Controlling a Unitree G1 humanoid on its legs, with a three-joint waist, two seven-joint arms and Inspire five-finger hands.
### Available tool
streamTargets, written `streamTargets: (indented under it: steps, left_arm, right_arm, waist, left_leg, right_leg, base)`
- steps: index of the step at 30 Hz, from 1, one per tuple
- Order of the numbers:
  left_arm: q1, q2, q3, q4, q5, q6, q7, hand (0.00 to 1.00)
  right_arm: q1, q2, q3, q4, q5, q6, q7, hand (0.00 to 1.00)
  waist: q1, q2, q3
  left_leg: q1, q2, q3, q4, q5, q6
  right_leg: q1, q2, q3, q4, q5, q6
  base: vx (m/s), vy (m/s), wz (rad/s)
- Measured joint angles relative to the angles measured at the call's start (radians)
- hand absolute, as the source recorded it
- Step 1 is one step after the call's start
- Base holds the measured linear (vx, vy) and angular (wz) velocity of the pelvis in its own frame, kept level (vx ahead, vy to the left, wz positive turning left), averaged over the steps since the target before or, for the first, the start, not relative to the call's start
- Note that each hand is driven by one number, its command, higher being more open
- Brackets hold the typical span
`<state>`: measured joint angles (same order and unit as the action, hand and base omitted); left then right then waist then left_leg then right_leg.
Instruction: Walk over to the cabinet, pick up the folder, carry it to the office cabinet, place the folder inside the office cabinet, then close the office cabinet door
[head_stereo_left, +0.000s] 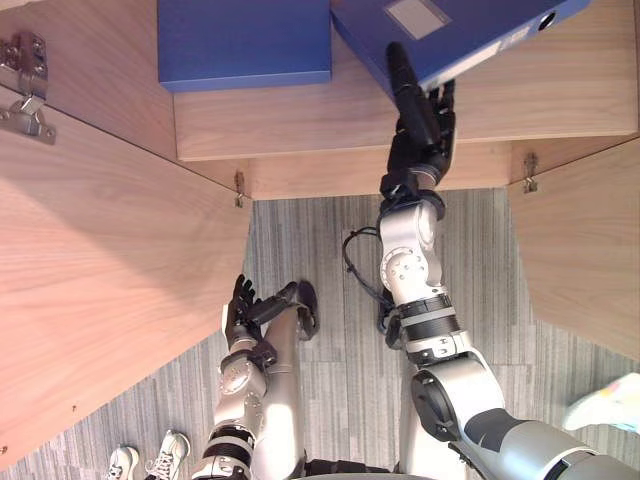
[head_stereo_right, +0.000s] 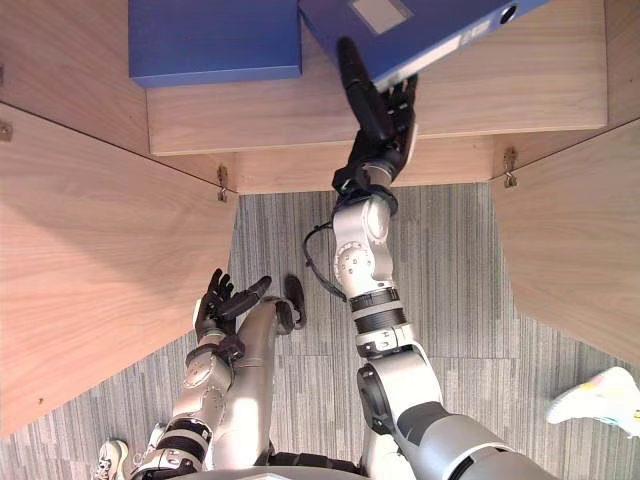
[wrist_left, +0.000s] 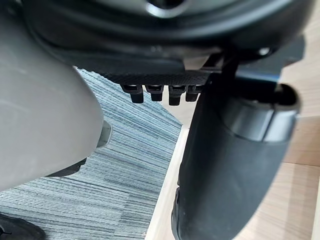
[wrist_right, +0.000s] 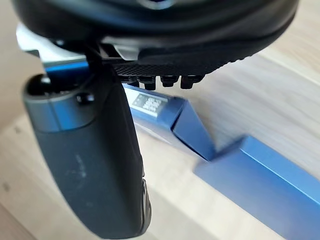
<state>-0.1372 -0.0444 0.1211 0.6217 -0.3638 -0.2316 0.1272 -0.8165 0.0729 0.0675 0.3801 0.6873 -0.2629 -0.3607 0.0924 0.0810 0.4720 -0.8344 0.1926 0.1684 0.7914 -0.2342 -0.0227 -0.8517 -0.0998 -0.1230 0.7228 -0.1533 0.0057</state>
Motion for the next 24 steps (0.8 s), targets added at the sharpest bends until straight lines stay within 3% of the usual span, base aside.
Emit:
streamTargets:
  steps: [7, 8, 17, 24]
  left_arm:
    - [0.000, 0.002, -0.003, 0.021, -0.001, -0.007, -0.023, 1.00]
    - [0.000, 0.010, -0.015, 0.024, -0.004, -0.011, -0.028, 1.00]
    - [0.000, 0.048, -0.038, 0.073, -0.029, -0.040, -0.093, 1.00]
    - [-0.001, 0.068, -0.059, 0.087, -0.032, -0.047, -0.111, 1.00]
  right_arm:
    - [-0.104, -0.150, 0.185, 0.162, -0.146, 0.133, 0.137, 1.00]
    - [-0.122, -0.188, 0.218, 0.176, -0.183, 0.144, 0.158, 0.00]
    - [-0.149, -0.425, 0.349, 0.247, -0.497, 0.193, 0.301, 0.00]
    - [-0.149, -0.506, 0.296, 0.264, -0.532, 0.193, 0.306, 0.00]
  waist:
    - [-0.010, -0.005, -0.003]
    - [-0.010, -0.005, -0.003]
    - [-0.024, -0.013, -0.007]
    - [-0.030, -0.013, -0.008]
  left_leg:
    - [0.026, 0.001, 0.004, -0.031, 0.004, 0.001]
    - [0.025, 0.000, 0.004, -0.033, 0.004, 0.003]
    - [0.025, -0.009, 0.003, -0.047, 0.011, 0.010]
    - [0.024, -0.011, 0.003, -0.053, 0.012, 0.010]
  right_leg:
    - [0.038, 0.002, -0.016, -0.048, 0.016, 0.002]
    - [0.041, 0.002, -0.016, -0.055, 0.019, 0.004]
    - [0.049, -0.004, -0.022, -0.076, 0.029, 0.008]
    - [0.048, -0.005, -0.023, -0.080, 0.029, 0.008]
  base:
    - [0.03, 0.013, -0.01]
    - [0.00, 0.034, 0.00]
    - [-0.01, 0.001, 0.01]
    - [0.00, 0.000, 0.00]
